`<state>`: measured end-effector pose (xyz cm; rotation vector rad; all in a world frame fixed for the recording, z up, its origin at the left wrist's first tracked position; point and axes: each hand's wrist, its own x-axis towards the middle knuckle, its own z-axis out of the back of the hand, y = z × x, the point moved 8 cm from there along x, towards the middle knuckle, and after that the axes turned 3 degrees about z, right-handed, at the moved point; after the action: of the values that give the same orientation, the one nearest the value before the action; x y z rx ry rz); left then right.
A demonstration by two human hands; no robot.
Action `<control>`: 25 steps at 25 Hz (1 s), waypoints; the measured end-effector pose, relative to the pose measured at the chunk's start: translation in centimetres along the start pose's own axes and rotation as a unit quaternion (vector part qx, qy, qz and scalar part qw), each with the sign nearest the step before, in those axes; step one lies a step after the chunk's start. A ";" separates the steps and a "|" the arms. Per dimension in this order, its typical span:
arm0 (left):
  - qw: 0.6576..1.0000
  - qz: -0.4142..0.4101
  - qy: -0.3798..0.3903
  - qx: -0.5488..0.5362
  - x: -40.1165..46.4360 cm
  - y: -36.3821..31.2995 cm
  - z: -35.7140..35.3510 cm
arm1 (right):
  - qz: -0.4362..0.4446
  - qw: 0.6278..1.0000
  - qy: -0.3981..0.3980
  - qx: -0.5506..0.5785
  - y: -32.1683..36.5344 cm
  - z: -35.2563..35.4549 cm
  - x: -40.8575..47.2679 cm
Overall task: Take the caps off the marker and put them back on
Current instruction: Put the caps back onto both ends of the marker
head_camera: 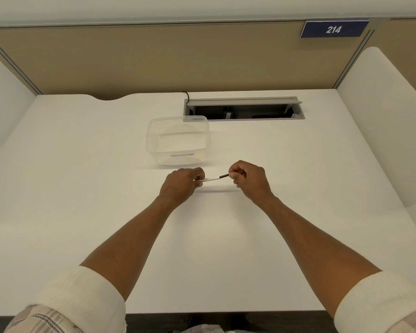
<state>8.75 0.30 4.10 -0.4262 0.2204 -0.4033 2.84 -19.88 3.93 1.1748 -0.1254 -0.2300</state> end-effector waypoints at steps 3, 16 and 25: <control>1.000 0.000 0.001 0.000 0.0 -0.2 0.0 | -0.007 1.000 -0.007 0.018 0.1 0.1 -0.2; 1.000 -0.011 -0.007 0.005 -0.3 -1.3 -0.1 | -0.049 0.998 0.013 0.042 -1.3 -0.5 -0.9; 0.999 -0.030 0.000 0.025 -0.4 -1.9 -0.4 | -0.055 0.998 0.016 0.039 -1.7 -0.3 -1.3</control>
<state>7.68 -1.30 4.63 -0.3843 0.1977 -0.4674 1.47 -19.94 2.31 1.2640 -0.0431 -0.3048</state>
